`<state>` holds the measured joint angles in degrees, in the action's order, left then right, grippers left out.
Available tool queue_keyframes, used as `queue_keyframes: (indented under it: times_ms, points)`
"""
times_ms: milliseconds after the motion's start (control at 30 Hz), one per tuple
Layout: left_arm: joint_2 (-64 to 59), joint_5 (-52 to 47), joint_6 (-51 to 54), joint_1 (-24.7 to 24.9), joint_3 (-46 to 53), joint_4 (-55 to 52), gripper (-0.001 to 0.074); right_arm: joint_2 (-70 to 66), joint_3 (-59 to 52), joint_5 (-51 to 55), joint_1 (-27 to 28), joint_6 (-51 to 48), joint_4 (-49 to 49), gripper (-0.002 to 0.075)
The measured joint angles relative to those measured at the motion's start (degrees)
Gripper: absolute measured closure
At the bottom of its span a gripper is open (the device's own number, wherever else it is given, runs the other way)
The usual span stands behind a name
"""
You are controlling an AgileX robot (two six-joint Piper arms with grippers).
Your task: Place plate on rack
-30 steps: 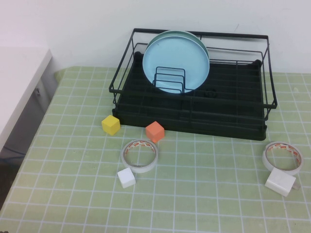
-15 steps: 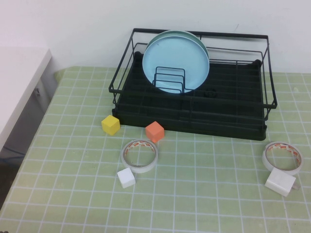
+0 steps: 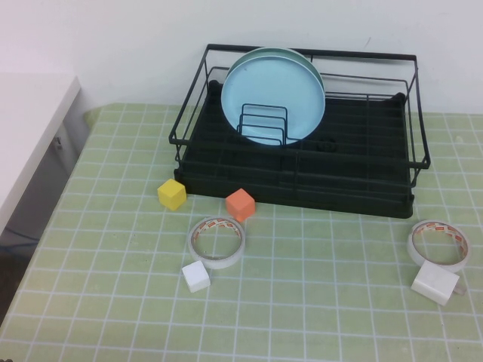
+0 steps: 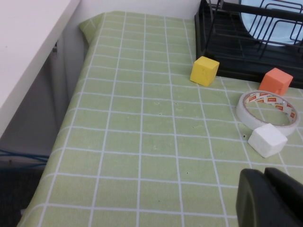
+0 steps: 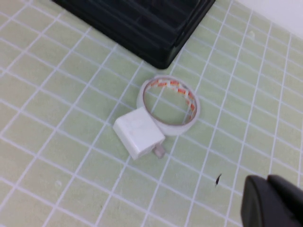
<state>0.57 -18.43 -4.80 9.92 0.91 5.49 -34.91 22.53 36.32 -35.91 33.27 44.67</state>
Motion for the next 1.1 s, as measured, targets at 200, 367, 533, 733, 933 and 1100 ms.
queue_keyframes:
  times_ms: [200, 367, 533, 733, 933, 1100]
  points:
    - [0.0, 0.0, 0.0, 0.0, 0.0, 0.0, 0.0736, 7.9, 0.0, -1.2, 4.9, 0.0, -0.9, 0.0728]
    - [0.0, 0.0, 0.1, 0.0, 0.0, 0.0, 0.0736, 16.2, 0.0, -1.4, 15.9, 0.0, -1.2, 0.0728]
    - [0.0, 0.0, 0.1, 0.0, 0.0, 0.0, 0.0736, 22.7, 0.0, -1.4, 29.5, 0.0, -1.2, 0.0728]
    - [0.0, 0.0, 0.5, 0.0, 0.0, 0.0, 0.0737, 28.0, 0.0, -1.4, 42.9, 0.0, 1.3, 0.0728]
    - [0.0, 0.0, 0.5, 0.0, 0.0, 0.0, 0.0737, 28.7, 0.0, -3.8, 47.6, 0.2, -1.6, 0.0728]
    - [0.0, 0.0, 0.5, 0.0, 0.0, 0.0, 0.0737, 28.7, 0.0, -11.9, 47.6, 0.3, -8.7, 0.0728]
